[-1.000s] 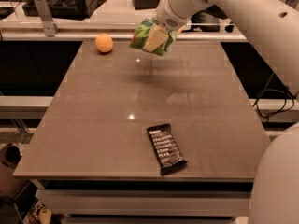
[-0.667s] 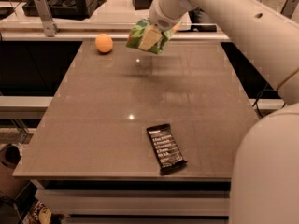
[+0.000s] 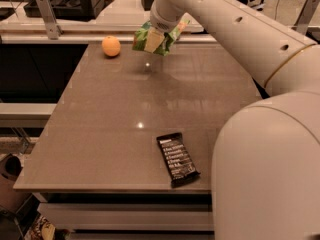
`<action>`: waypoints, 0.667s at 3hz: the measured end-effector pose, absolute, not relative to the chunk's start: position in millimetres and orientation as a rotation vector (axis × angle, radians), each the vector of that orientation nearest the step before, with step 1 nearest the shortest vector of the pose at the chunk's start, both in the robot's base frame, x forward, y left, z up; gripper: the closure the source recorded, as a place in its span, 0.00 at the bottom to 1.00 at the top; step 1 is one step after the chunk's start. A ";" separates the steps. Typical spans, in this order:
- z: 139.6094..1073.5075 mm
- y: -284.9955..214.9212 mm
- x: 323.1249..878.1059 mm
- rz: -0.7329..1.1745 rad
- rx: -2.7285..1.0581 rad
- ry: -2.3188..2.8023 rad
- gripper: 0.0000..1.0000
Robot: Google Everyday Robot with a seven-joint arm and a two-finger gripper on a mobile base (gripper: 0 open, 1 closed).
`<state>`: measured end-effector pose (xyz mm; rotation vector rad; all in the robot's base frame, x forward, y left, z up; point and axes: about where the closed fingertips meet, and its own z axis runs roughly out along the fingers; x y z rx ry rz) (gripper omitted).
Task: Move green rice chip bag near orange
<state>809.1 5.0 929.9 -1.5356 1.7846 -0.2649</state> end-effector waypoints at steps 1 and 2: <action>919.7 16.2 820.1 -0.279 -1.545 1.787 1.00; 910.0 30.0 827.4 -0.275 -1.564 1.785 1.00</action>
Offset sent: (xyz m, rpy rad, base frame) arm 0.0280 0.0404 -0.0249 -0.0296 0.0115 0.0223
